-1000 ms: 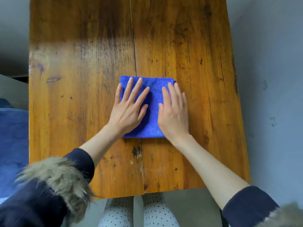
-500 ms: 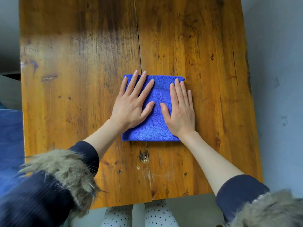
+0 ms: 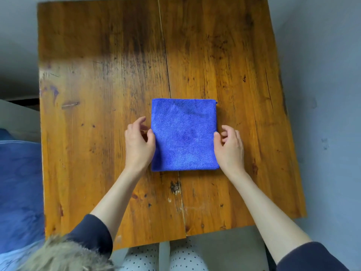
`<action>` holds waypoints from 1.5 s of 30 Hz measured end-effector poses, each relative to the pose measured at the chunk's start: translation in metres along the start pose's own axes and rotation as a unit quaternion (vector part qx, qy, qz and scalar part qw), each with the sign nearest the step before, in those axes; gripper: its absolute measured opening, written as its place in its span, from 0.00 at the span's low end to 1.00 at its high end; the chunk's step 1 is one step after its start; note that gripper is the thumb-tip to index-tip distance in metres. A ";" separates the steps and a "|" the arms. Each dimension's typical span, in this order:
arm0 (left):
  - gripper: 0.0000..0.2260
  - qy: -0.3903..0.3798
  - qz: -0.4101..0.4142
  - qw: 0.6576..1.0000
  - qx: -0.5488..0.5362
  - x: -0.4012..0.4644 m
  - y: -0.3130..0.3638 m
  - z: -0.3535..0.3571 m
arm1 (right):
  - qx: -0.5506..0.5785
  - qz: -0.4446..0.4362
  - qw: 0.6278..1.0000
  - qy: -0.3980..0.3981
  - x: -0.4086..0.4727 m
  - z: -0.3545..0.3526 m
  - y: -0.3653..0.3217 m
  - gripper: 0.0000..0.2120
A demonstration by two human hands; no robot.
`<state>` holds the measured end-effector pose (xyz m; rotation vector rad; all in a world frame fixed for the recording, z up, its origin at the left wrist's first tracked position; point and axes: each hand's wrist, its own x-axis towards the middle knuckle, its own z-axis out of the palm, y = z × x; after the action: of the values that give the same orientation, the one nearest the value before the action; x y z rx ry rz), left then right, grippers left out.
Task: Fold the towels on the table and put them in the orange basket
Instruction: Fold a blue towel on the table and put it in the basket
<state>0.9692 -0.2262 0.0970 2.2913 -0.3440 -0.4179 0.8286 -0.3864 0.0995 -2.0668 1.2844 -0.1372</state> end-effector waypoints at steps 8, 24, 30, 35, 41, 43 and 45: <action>0.19 -0.128 -0.104 0.986 0.018 0.008 0.008 0.003 | 0.016 0.138 0.982 -0.126 0.032 0.000 -0.013 0.13; 0.13 -0.177 -0.242 0.928 -0.223 -0.005 0.010 -0.022 | 0.150 0.180 0.940 -0.246 0.037 -0.019 -0.021 0.09; 0.12 -0.162 -0.266 0.916 -0.252 -0.026 0.006 -0.042 | 0.185 0.131 0.911 -0.346 0.023 -0.030 -0.032 0.13; 0.13 -0.098 -0.268 0.915 -0.285 -0.059 0.001 -0.085 | 0.186 0.086 0.899 -0.388 0.000 -0.031 -0.069 0.14; 0.15 0.003 -0.253 0.911 -0.324 -0.114 -0.012 -0.160 | 0.169 -0.008 0.879 -0.446 -0.049 -0.025 -0.144 0.13; 0.15 0.043 -0.252 0.907 -0.334 -0.135 -0.021 -0.188 | 0.162 -0.037 0.868 -0.467 -0.072 -0.020 -0.169 0.13; 0.15 0.076 -0.251 0.901 -0.346 -0.158 -0.033 -0.216 | 0.154 -0.061 0.855 -0.491 -0.100 -0.011 -0.193 0.13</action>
<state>0.9150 -0.0059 0.2441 1.6593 0.4362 -0.5100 0.9181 -0.2568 0.2499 -1.5478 0.4457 0.5633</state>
